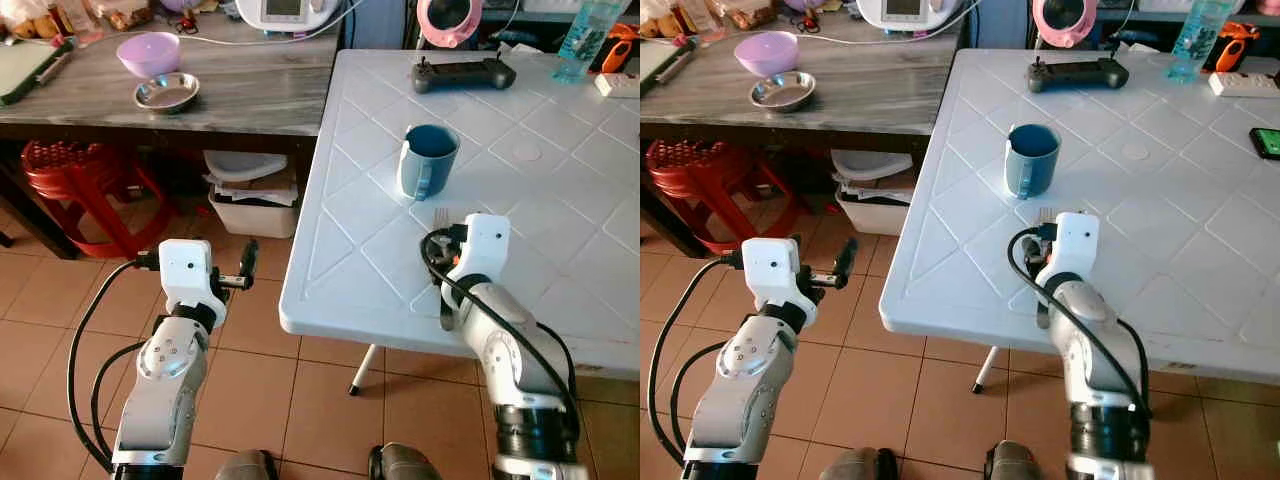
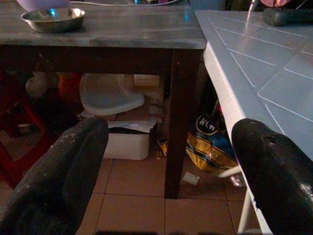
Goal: Setting the table
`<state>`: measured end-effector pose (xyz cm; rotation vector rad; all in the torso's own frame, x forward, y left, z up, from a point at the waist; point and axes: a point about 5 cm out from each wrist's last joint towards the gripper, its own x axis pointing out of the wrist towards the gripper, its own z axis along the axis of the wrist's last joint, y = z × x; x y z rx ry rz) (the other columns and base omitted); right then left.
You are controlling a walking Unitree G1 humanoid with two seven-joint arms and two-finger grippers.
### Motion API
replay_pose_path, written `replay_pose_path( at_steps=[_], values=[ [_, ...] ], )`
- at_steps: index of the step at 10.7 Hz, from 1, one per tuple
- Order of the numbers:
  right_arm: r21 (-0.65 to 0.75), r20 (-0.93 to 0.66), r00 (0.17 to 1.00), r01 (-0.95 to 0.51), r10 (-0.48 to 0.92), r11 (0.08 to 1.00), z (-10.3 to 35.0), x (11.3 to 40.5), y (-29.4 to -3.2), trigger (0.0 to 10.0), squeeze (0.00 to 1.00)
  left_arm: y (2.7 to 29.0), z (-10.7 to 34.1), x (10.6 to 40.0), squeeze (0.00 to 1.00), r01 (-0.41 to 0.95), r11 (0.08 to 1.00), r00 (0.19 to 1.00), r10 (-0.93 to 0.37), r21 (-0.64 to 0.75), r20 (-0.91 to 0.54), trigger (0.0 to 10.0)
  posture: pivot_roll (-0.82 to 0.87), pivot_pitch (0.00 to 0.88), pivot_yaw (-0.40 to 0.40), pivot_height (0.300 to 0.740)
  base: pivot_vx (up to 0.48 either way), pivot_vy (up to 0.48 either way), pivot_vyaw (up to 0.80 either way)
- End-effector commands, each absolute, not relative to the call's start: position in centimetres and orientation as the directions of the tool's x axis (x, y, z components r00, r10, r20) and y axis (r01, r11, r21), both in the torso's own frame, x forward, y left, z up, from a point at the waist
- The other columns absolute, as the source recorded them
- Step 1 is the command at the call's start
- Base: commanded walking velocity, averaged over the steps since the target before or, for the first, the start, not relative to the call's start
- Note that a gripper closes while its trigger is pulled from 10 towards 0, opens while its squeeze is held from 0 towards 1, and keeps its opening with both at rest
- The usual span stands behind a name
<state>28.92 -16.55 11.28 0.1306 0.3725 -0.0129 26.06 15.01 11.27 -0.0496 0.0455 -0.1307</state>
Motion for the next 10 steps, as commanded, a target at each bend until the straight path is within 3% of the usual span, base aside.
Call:
replay_pose_path(
  at_steps=[1,4,6,8,10],
  values=[
    [0.150,-0.528,0.848,0.042,0.044,0.988,7.9,27.3,-15.7,0.0,0.00,15.2,11.1,26.0,0.00,0.137,0.989,0.989,-0.140,-0.048,-0.056,10.0,0.00,0.112,0.086,0.740,0.000,0.000,0.00],
    [0.171,-0.592,0.805,0.079,0.038,0.982,6.9,25.8,-15.8,0.0,0.00,15.1,11.0,25.8,0.00,0.160,0.986,0.984,-0.164,-0.049,-0.069,10.0,0.00,0.117,0.088,0.740,0.000,0.000,0.00],
    [0.178,-0.621,0.783,0.103,0.031,0.979,6.1,25.4,-16.2,0.0,0.00,14.2,11.0,25.2,0.00,0.264,0.960,0.961,-0.270,-0.099,-0.059,10.0,0.00,0.120,0.085,0.740,0.000,0.000,0.00],
    [0.198,-0.618,0.786,0.135,0.016,0.971,6.2,25.8,-16.5,0.0,0.00,13.0,11.0,24.4,0.00,0.375,0.923,0.923,-0.381,-0.091,-0.055,10.0,0.00,0.123,0.083,0.740,0.000,0.000,0.00],
    [0.286,-0.578,0.815,0.152,0.044,0.946,7.0,27.0,-15.9,0.0,0.00,12.8,10.7,24.0,0.00,0.392,0.916,0.915,-0.398,-0.084,-0.068,10.0,0.00,0.124,0.084,0.740,0.000,0.000,0.00]
  ],
)
